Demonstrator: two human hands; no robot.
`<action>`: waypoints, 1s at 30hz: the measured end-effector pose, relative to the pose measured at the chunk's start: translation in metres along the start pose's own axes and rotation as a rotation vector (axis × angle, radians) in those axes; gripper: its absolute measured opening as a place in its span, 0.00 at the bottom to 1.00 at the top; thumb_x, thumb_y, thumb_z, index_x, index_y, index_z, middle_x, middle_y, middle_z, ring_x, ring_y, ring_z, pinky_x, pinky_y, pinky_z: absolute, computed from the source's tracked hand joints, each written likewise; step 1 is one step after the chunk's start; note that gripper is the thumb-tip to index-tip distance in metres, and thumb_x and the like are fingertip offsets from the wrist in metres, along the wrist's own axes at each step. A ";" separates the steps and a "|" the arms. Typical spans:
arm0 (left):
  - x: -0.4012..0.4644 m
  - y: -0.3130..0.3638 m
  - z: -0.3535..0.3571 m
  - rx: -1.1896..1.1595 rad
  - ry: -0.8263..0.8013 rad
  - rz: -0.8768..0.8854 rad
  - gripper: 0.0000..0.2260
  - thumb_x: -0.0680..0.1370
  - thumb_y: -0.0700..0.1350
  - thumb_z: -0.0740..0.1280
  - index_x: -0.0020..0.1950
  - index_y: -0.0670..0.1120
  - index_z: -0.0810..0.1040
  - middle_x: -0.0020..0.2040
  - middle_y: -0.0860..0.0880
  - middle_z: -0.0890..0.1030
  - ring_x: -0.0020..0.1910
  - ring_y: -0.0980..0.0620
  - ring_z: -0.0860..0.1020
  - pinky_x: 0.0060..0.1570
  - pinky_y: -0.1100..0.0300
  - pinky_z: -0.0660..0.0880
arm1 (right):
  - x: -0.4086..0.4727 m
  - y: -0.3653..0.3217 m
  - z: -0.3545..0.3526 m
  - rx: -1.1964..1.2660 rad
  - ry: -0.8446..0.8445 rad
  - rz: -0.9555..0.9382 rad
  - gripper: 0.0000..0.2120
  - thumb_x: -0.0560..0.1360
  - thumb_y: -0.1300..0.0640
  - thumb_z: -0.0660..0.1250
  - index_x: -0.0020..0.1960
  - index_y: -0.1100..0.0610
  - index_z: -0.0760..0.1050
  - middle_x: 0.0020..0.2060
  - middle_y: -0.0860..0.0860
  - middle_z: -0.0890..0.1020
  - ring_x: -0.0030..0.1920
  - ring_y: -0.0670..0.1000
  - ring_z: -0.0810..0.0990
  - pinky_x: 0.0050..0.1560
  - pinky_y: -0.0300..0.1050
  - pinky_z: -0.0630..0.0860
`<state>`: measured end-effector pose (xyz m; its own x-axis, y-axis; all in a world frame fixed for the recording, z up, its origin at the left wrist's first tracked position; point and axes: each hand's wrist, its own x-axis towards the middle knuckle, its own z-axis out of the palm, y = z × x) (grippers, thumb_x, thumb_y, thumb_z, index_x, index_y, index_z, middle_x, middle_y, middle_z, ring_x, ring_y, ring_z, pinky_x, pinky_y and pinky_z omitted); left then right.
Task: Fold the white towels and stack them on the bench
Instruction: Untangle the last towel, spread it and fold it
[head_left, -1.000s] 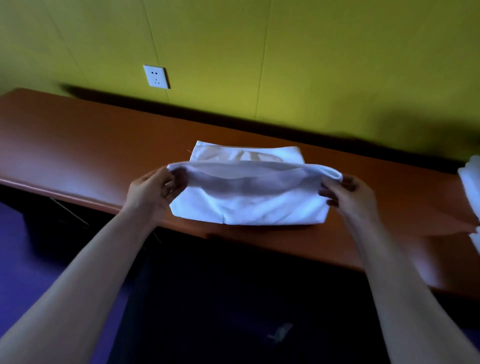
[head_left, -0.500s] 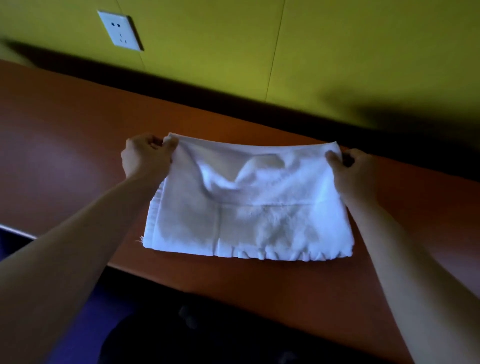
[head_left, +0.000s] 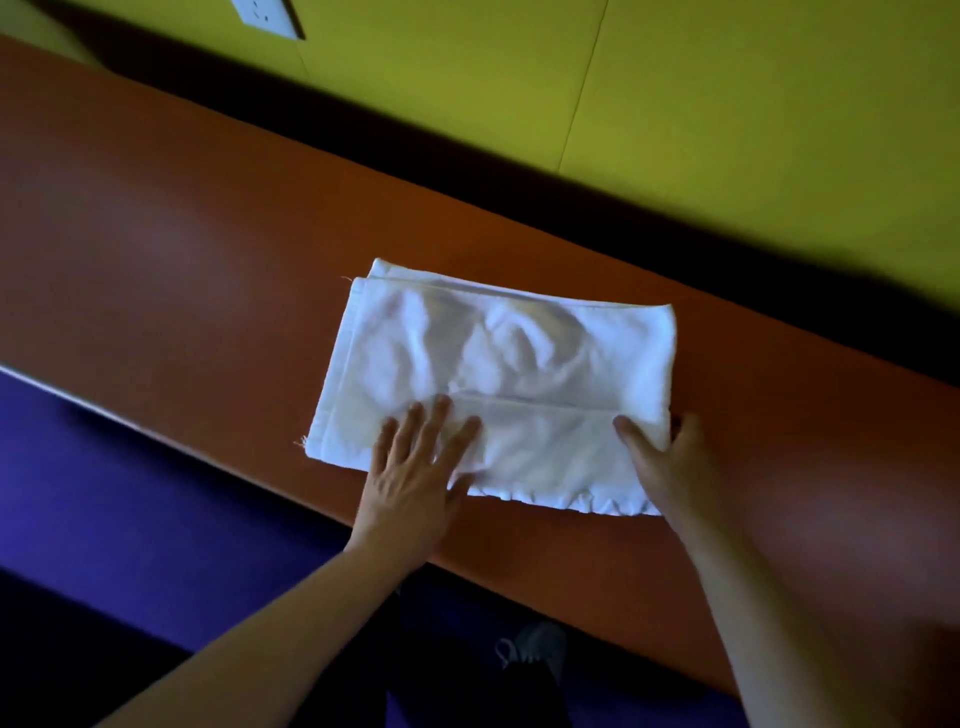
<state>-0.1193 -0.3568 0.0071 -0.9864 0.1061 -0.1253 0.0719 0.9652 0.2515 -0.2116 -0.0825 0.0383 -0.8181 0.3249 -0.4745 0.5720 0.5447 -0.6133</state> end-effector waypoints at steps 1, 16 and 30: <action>-0.003 0.001 0.002 0.015 -0.025 -0.026 0.26 0.81 0.58 0.59 0.79 0.57 0.61 0.82 0.46 0.56 0.79 0.40 0.59 0.75 0.41 0.58 | -0.001 0.000 -0.001 0.074 -0.050 0.018 0.20 0.72 0.48 0.75 0.58 0.58 0.75 0.46 0.49 0.82 0.44 0.52 0.82 0.39 0.44 0.73; -0.005 -0.082 -0.061 -0.589 -0.074 -0.658 0.27 0.77 0.48 0.71 0.74 0.58 0.66 0.68 0.46 0.68 0.65 0.43 0.69 0.67 0.47 0.68 | -0.102 -0.165 0.054 0.157 -0.123 -0.271 0.13 0.72 0.57 0.71 0.53 0.47 0.73 0.39 0.40 0.80 0.38 0.44 0.79 0.38 0.42 0.71; 0.018 -0.133 -0.086 -1.216 -0.095 -0.872 0.21 0.74 0.67 0.63 0.55 0.54 0.81 0.52 0.49 0.85 0.53 0.45 0.83 0.57 0.43 0.78 | -0.124 -0.178 0.189 -0.148 -0.542 -0.350 0.22 0.81 0.49 0.63 0.73 0.54 0.68 0.64 0.54 0.77 0.62 0.54 0.77 0.63 0.48 0.74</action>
<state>-0.1590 -0.5038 0.0544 -0.6374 -0.3219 -0.7000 -0.7280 -0.0458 0.6840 -0.2011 -0.3656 0.0871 -0.7868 -0.3046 -0.5368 0.2314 0.6607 -0.7141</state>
